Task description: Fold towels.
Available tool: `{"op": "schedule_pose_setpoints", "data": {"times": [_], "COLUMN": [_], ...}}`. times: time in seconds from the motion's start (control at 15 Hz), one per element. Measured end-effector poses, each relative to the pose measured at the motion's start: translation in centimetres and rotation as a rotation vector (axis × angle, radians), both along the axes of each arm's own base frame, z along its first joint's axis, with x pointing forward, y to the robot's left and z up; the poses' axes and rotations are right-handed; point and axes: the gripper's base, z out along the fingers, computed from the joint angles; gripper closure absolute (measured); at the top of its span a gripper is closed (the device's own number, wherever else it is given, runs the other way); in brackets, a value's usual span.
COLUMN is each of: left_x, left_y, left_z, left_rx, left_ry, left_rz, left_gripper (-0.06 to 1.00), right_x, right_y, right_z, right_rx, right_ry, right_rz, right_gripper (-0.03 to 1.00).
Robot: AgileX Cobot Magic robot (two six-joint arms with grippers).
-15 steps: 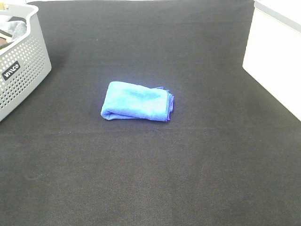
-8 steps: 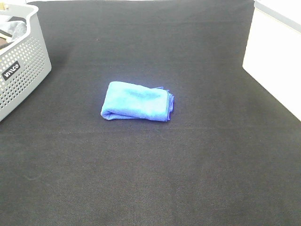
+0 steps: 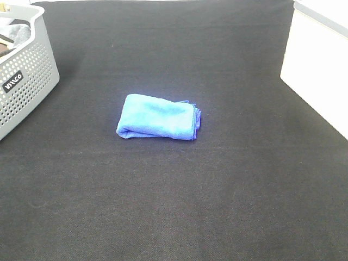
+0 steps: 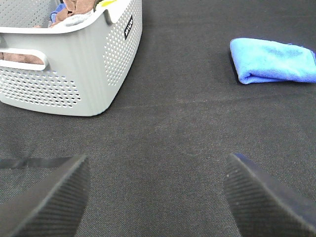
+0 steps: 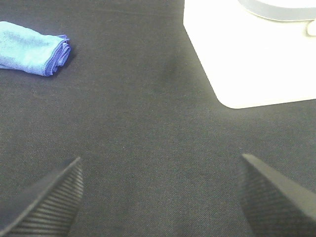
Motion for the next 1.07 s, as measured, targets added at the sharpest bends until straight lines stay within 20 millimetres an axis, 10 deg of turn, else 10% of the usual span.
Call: {"op": "schedule_pose_setpoints", "data": {"times": [1.07], "left_x": [0.0], "left_y": [0.0], "left_z": [0.0], "left_rx": [0.0], "left_ry": [0.0], "left_rz": [0.0], "left_gripper": [0.22], "right_x": [0.0], "right_y": [0.0], "right_z": [0.0], "right_rx": [0.0], "right_ry": [0.0], "right_rz": [0.0], "right_gripper": [0.17]}}
